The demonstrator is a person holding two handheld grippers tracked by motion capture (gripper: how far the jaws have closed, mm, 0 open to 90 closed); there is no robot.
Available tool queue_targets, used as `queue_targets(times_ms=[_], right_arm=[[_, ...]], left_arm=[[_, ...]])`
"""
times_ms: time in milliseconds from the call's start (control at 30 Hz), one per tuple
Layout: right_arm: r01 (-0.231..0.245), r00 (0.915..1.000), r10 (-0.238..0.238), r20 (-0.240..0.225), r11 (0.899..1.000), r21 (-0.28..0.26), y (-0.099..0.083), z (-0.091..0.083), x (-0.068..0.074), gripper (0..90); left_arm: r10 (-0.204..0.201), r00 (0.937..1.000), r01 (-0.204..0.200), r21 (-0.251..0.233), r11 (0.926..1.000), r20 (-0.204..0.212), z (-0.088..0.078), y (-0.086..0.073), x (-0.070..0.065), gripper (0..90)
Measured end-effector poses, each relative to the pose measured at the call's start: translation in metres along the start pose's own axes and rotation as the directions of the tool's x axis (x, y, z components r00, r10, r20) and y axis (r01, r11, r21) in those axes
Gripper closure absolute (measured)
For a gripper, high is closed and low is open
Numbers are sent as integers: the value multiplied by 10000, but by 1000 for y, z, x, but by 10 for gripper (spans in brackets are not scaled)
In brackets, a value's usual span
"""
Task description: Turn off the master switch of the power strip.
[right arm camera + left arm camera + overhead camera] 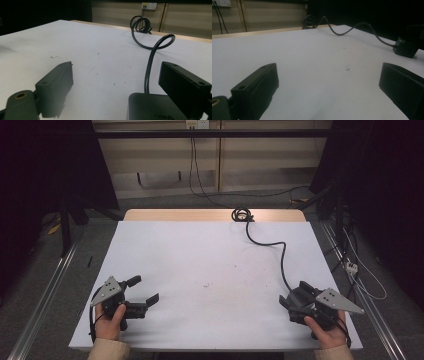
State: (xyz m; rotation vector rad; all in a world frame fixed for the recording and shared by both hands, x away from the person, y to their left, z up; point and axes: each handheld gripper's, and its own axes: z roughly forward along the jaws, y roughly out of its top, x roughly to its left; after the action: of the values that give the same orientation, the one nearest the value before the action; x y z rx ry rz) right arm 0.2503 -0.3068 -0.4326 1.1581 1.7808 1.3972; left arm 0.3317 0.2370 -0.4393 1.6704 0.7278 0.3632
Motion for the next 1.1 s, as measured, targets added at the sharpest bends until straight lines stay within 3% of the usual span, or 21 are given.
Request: queue_targets(times_ms=[1100], right_arm=[[-260,9992,270,-281,9991,346,6,-5,-21,427]], left_arm=[[48,10000,-48,-50,10000,-25,0,0,0,22]])
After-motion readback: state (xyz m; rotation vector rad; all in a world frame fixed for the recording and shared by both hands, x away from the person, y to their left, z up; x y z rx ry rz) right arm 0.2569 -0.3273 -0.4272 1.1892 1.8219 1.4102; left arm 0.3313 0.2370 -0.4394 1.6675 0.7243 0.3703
